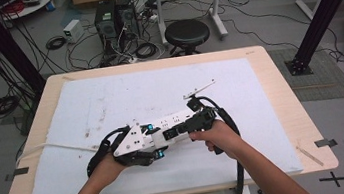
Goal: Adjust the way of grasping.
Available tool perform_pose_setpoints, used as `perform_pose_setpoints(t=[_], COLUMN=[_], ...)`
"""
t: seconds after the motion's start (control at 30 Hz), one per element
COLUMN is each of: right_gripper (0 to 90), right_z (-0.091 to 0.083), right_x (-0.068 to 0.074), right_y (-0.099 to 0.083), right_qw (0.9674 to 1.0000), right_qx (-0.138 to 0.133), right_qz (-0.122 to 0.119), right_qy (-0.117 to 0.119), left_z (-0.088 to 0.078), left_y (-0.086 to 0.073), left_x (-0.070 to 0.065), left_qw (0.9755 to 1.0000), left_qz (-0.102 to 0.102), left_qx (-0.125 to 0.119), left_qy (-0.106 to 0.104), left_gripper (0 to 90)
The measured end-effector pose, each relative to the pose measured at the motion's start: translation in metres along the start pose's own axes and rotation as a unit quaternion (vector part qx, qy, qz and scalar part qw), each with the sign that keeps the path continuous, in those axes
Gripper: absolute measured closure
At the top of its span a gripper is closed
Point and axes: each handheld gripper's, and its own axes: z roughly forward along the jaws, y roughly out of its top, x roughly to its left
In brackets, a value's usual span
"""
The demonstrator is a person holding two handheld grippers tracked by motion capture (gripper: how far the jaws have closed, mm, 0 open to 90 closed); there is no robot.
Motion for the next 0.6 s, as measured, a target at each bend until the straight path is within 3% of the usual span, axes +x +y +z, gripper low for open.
perform_pose_setpoints(t=[0.2, 0.6], right_gripper=[29.5, 45.4], right_z=[0.008, 0.017], right_x=[-0.004, -0.008], right_y=[-0.002, -0.003], right_qw=[0.9996, 0.9988], right_qx=[0.008, 0.017], right_qz=[0.025, 0.032], right_qy=[0.012, 0.034], left_z=[0.003, 0.006], left_y=[0.0, 0.001], left_x=[-0.001, -0.003], left_qw=[1.0, 1.0], left_qz=[-0.002, 0.003], left_qx=[0.001, 0.001], left_qy=[-0.002, -0.007], left_gripper=[42.5, 42.5])
